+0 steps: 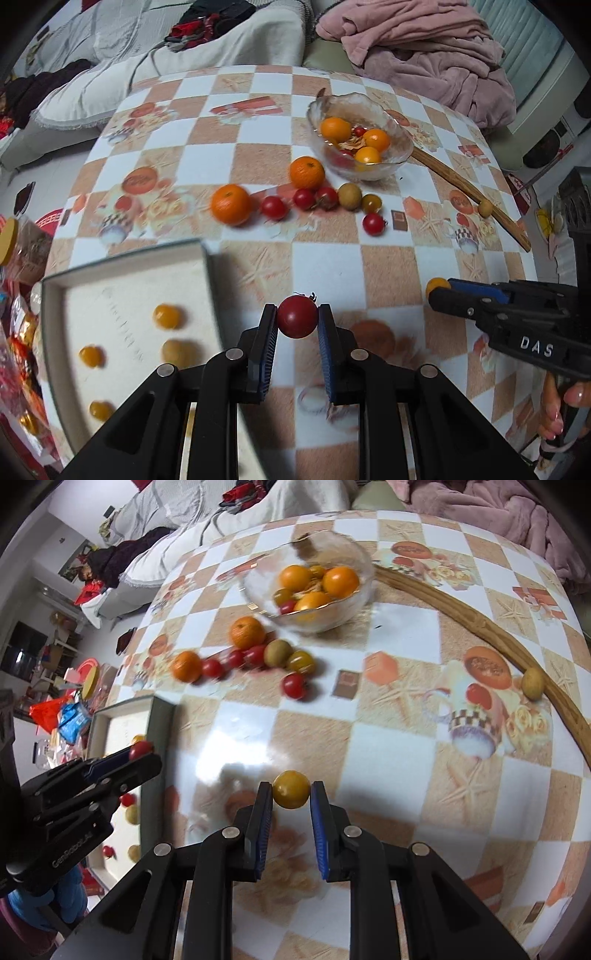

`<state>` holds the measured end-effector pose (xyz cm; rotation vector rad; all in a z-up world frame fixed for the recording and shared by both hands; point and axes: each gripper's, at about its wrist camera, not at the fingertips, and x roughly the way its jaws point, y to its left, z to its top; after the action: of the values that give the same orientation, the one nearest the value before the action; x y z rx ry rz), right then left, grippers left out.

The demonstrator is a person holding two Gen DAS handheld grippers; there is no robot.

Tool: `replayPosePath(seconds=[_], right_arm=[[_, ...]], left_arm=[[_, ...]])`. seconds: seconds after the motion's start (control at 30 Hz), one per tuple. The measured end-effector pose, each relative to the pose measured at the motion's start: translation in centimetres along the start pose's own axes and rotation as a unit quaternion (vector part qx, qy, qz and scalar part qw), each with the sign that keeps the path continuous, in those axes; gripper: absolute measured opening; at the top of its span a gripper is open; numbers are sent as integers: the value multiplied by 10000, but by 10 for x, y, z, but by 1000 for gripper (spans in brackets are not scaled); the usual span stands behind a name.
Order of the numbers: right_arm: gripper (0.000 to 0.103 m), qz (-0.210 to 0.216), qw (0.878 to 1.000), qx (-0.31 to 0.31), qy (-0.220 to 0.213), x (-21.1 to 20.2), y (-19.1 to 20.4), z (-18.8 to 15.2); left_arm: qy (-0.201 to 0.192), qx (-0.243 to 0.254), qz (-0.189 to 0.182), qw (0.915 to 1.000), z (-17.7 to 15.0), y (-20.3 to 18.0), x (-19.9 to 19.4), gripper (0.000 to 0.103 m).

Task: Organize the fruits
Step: 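Carry the red and yellow tomatoes over the white tray, then open both grippers to drop the tomatoes into the tray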

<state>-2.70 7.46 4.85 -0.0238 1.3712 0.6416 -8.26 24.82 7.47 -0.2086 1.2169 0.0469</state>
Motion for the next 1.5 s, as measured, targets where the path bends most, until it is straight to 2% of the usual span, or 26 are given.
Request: replayPosePath(seconds=[0.3,0.63,0.9,1.17,1.23,1.27,1.3,1.33,1.37,1.4,1.5], right_arm=[[23,209,9982,-533,175,8,70,-9],[23,504,9900,-1232,468,43,163,-8],[23,396,9829,-1628,760,89,212,-1],[23,117,9781,-1797,1044,124,228,2],[26,101,9772,-1801,1124,128,228,2],[28,87,9769,-1812,1133,128,229,3],[36,97,9766,-1816,1150,128,230,3],[48,100,9766,-1810,1160,127,231,4],[55,92,9769,-1800,1147,125,232,4],[64,89,9776,-1787,1105,122,233,4],[71,115,9791,-1746,1035,109,234,5]], left_arm=[[41,-616,399,9973,-60,67,-36,23],[358,-1002,728,9917,-110,117,-25,23],[469,-1037,776,9905,-122,127,-10,23],[497,-926,876,9906,-131,122,-7,24],[518,-867,918,9906,-133,119,-7,24],[540,-848,932,9906,-133,119,-7,26],[548,-841,973,9902,-134,119,-7,45],[537,-867,989,9899,-134,120,-9,72],[450,-897,1025,9897,-135,120,-12,77],[370,-899,1096,9892,-135,119,-16,77],[437,-865,1115,9890,-135,119,-19,77]])
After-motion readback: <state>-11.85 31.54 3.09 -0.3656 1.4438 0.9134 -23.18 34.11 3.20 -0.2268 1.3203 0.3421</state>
